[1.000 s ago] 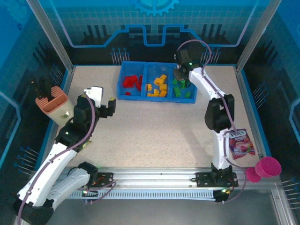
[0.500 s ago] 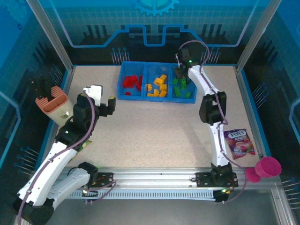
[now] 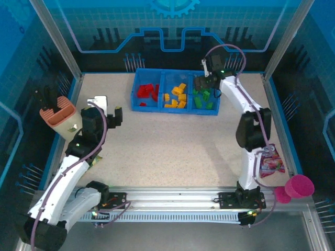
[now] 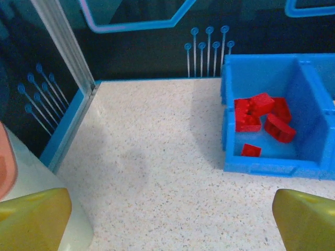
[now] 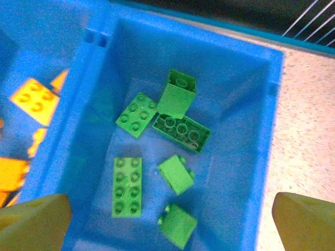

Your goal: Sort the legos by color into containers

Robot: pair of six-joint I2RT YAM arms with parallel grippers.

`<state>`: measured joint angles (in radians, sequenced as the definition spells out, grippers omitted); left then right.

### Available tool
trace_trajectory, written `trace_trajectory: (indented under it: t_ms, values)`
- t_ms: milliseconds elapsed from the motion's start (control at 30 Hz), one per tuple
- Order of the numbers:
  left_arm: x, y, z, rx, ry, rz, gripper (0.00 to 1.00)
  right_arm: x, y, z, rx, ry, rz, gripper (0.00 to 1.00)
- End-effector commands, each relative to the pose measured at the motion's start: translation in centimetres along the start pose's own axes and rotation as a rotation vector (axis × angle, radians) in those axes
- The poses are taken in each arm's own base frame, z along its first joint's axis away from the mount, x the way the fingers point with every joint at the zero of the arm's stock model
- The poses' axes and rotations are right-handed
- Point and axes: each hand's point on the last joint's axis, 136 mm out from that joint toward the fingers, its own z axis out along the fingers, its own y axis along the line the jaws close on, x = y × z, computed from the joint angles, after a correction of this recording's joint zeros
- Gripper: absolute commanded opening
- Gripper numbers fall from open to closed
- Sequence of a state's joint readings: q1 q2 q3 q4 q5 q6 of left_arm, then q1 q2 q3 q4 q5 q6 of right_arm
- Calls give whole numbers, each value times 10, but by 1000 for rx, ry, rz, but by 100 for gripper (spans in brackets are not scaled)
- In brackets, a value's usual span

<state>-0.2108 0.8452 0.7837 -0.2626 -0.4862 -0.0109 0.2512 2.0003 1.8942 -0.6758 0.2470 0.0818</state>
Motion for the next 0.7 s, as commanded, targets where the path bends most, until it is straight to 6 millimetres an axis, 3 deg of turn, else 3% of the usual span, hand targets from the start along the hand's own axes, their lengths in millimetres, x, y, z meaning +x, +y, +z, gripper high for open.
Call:
trace_trajectory:
  t_ms: [0, 100, 267, 400, 533, 667]
  values:
    - [8, 18, 21, -54, -29, -131, 99, -22, -8, -67, -28, -161, 42, 100]
    - [30, 36, 39, -83, -18, -167, 99, -5, -6, -97, -62, -249, 38, 100]
    - [72, 34, 72, -34, -92, -179, 99, 37, 6, -119, -128, -428, -15, 100]
    - [96, 21, 91, 34, -76, -197, 99, 86, 17, -112, -161, -456, -41, 100]
    - [93, 14, 96, 78, -174, -218, 99, 124, 18, -102, -162, -400, -45, 100]
    - [105, -5, 110, 160, -125, -168, 99, 159, 28, -93, -208, -353, -62, 100]
